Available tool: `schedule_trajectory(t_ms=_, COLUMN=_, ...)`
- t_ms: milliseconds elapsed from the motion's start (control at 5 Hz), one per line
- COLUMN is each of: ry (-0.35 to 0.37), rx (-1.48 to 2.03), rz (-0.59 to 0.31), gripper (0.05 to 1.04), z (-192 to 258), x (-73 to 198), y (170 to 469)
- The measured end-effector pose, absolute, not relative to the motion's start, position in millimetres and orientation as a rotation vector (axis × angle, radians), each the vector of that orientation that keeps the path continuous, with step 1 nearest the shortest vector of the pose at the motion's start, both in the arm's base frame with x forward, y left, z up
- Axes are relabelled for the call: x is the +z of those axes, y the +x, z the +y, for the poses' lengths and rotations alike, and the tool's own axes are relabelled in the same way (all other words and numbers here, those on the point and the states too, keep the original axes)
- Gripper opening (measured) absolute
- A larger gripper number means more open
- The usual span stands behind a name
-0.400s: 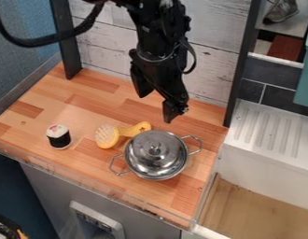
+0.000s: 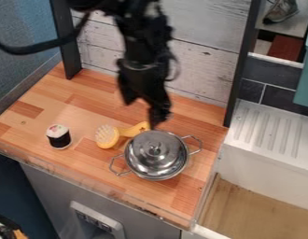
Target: Move the black object to the middle part of the table
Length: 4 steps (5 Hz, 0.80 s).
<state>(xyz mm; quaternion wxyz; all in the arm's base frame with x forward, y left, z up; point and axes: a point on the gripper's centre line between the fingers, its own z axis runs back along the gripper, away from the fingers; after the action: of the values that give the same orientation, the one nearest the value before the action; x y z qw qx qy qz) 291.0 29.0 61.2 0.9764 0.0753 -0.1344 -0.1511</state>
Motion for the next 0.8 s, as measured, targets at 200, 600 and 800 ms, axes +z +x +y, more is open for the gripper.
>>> schedule_trajectory(t_ms=200, ry=0.161, rx=-0.19, rz=-0.314, gripper=1.001, z=62, x=74, y=285)
schedule_trajectory(t_ms=600, ry=0.184, rx=-0.004, rz=-0.31, gripper=1.001, z=127, x=72, y=261)
schedule_trajectory(t_ms=800, ry=0.19, rx=0.032, rz=-0.26, gripper=1.001, z=148, x=53, y=252)
